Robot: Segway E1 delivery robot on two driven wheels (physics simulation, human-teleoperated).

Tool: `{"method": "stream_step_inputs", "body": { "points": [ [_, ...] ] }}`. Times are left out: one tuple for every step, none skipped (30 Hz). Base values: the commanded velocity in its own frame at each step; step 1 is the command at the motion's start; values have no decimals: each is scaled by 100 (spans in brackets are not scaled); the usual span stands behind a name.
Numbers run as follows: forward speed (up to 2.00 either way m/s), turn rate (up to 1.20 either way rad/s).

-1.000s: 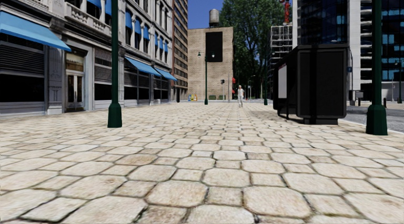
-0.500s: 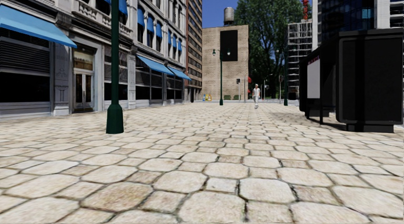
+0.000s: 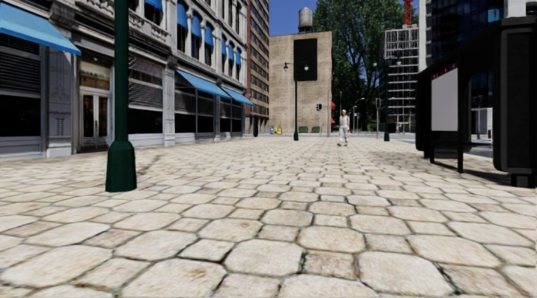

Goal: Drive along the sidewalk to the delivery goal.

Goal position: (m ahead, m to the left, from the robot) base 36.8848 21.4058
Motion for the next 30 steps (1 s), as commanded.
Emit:
{"method": "stream_step_inputs", "body": {
  "points": [
    [200, 0],
    [200, 0],
    [200, 0],
    [200, 0],
    [200, 0],
    [200, 0],
    [200, 0],
    [200, 0],
    [200, 0],
    [200, 0],
    [200, 2],
    [200, 6],
    [200, 6],
    [200, 9],
    [200, 11],
    [200, 15],
    [200, 15],
    [200, 16],
    [200, 22],
    [200, 23],
    [200, 26],
    [200, 26],
    [200, 26],
    [200, 26],
    [200, 26],
    [200, 26],
    [200, 27],
    [200, 28],
    [200, 28],
    [200, 28]
  ]
}}
